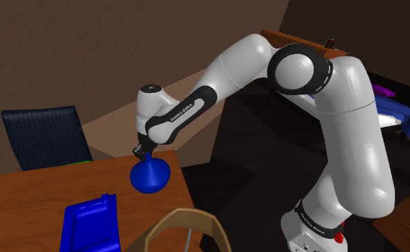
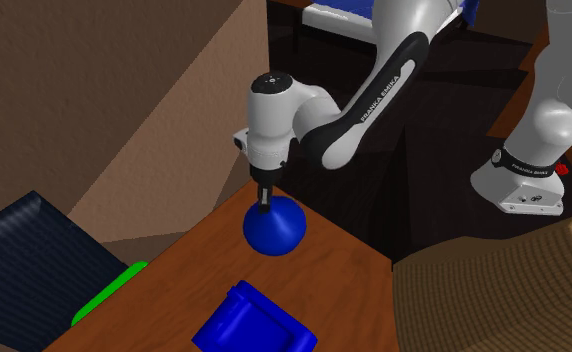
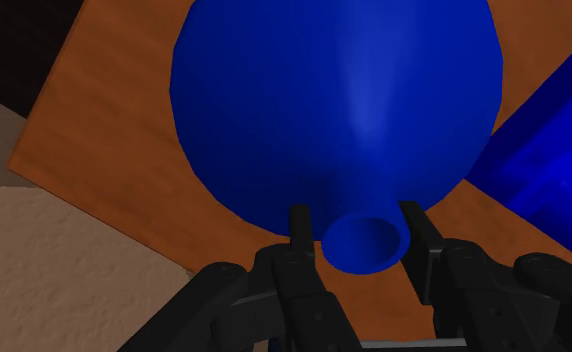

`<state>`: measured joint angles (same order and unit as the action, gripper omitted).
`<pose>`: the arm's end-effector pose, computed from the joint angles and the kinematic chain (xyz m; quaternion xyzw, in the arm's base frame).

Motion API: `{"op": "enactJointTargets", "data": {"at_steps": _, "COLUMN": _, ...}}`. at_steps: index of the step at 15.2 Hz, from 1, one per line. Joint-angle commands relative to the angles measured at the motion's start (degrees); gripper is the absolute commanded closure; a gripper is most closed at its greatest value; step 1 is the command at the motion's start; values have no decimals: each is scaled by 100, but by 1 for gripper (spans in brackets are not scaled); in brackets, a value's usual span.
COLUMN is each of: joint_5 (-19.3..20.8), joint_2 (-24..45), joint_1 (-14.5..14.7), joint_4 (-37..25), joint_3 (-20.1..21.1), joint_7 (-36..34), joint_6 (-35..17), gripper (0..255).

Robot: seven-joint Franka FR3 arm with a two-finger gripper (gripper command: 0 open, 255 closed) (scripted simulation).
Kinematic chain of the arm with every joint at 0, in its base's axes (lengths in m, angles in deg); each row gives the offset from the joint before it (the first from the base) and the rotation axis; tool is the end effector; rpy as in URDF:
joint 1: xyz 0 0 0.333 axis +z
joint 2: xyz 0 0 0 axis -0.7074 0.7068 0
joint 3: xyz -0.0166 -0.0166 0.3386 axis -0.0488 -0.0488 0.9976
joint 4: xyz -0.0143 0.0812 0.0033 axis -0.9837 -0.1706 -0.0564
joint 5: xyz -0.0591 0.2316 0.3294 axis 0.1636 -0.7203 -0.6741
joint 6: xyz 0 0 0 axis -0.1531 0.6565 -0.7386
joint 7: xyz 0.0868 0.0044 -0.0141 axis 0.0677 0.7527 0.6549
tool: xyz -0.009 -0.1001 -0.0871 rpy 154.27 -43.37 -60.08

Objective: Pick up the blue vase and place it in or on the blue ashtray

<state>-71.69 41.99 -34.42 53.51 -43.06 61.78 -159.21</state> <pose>0.6390 0.2535 0.1723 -0.9903 -0.1293 -0.0495 0.0069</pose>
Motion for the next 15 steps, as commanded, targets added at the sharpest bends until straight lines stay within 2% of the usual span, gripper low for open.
{"op": "enactJointTargets", "data": {"at_steps": 1, "joint_5": -30, "joint_2": -112, "joint_1": -18, "joint_4": 10, "joint_3": 30, "joint_7": 19, "joint_6": 96, "gripper": 255}}
{"op": "enactJointTargets", "data": {"at_steps": 15, "joint_5": -270, "joint_2": -853, "joint_1": -154, "joint_4": 9, "joint_3": 223, "joint_7": 184, "joint_6": 831, "gripper": 255}}
